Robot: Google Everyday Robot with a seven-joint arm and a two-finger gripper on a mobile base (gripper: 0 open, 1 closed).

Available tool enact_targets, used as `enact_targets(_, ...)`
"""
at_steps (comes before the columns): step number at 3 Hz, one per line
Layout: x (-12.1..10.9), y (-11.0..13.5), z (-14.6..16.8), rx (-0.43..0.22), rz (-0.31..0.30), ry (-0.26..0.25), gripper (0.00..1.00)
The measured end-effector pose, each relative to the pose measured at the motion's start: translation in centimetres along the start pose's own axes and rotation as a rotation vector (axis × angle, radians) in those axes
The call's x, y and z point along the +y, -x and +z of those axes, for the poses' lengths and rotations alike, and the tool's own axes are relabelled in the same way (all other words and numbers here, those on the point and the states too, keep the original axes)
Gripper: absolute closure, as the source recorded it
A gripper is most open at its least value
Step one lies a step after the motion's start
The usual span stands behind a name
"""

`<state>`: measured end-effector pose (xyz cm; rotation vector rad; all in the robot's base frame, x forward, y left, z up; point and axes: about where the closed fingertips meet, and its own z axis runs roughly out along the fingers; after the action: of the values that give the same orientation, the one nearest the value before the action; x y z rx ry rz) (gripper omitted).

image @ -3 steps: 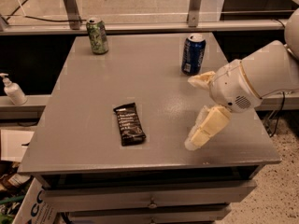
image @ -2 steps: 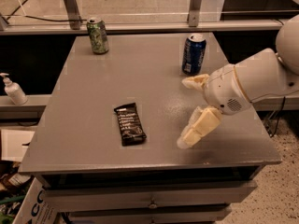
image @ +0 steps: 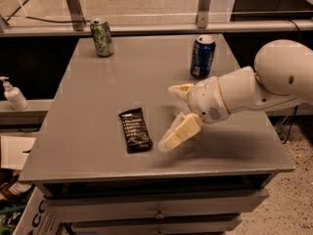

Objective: Move rxbar chocolate near pepsi can

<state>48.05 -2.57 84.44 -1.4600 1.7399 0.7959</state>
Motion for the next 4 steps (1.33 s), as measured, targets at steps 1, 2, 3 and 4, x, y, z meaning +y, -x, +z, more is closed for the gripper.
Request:
enact_targets(1,0.6,1.8,1.9,-0.064,0.008,0.025,0.0)
enact_targets(2,1.6,2.8,3.9,-0.097,0.014,0.052,0.0)
enact_targets(3,2.2,2.7,6.1,-0.106,0.021,0.074,0.0)
enact_targets(4,2.3,2.5,7.4,-0.107,0.03,0.079,0.0)
